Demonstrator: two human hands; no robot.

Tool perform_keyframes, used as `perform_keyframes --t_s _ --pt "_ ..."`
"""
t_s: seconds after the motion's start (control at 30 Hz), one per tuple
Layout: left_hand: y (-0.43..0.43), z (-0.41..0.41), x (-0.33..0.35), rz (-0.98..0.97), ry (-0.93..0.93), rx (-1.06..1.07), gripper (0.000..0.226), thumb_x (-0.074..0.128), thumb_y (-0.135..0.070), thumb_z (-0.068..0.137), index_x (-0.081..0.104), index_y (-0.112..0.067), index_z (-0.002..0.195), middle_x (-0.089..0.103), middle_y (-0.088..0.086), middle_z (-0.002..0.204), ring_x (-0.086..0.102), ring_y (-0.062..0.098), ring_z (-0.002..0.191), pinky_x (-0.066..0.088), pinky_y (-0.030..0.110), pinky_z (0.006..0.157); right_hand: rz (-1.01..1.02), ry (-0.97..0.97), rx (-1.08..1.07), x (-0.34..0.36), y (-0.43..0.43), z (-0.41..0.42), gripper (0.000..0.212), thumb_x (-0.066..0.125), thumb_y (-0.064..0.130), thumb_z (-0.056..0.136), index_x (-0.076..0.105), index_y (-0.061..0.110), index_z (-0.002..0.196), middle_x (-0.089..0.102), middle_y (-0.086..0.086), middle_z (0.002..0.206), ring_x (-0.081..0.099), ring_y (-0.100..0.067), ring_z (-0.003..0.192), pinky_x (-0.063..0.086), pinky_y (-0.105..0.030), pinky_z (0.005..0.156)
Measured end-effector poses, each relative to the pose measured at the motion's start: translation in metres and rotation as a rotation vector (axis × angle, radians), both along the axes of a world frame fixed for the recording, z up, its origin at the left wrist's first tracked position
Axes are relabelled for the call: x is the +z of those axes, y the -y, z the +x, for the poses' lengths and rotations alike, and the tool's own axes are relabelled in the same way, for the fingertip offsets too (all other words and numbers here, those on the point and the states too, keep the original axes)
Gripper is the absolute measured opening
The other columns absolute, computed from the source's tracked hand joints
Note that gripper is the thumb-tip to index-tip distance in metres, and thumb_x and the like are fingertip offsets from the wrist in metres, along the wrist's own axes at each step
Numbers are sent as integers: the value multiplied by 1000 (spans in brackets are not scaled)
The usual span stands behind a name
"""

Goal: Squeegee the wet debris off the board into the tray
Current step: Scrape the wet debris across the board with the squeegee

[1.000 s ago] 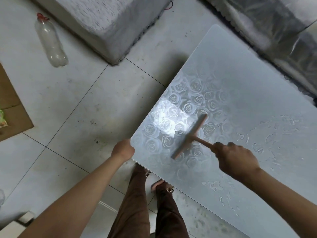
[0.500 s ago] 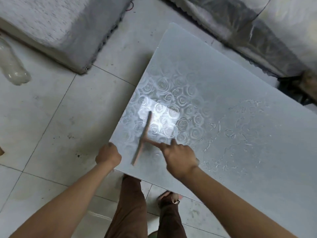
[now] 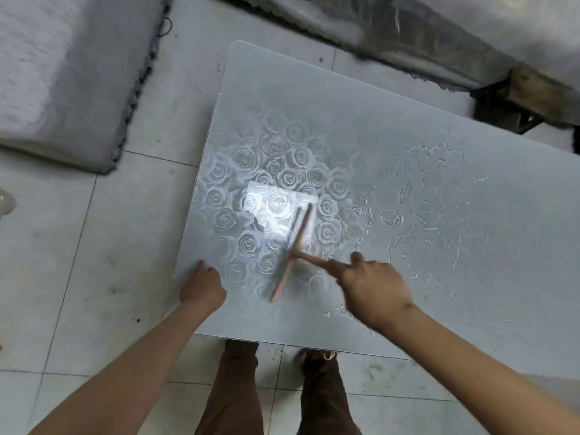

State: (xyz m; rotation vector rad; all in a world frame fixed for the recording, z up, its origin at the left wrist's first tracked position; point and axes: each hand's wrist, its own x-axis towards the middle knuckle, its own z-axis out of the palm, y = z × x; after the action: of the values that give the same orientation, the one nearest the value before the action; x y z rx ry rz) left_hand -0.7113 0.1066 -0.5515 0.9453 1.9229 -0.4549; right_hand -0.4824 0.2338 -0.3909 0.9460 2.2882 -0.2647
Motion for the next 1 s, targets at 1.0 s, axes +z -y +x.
perform_keyframes --t_s 1.0 --pt "-127 86 26 137 22 -304 40 48 -19 92 50 -5 129 20 18 152 45 35 127 39 35 101 -34 -138 -367 -65 -116 69 52 46 15 94 35 31 142 48 -12 119 59 -33 98 35 -35 67"
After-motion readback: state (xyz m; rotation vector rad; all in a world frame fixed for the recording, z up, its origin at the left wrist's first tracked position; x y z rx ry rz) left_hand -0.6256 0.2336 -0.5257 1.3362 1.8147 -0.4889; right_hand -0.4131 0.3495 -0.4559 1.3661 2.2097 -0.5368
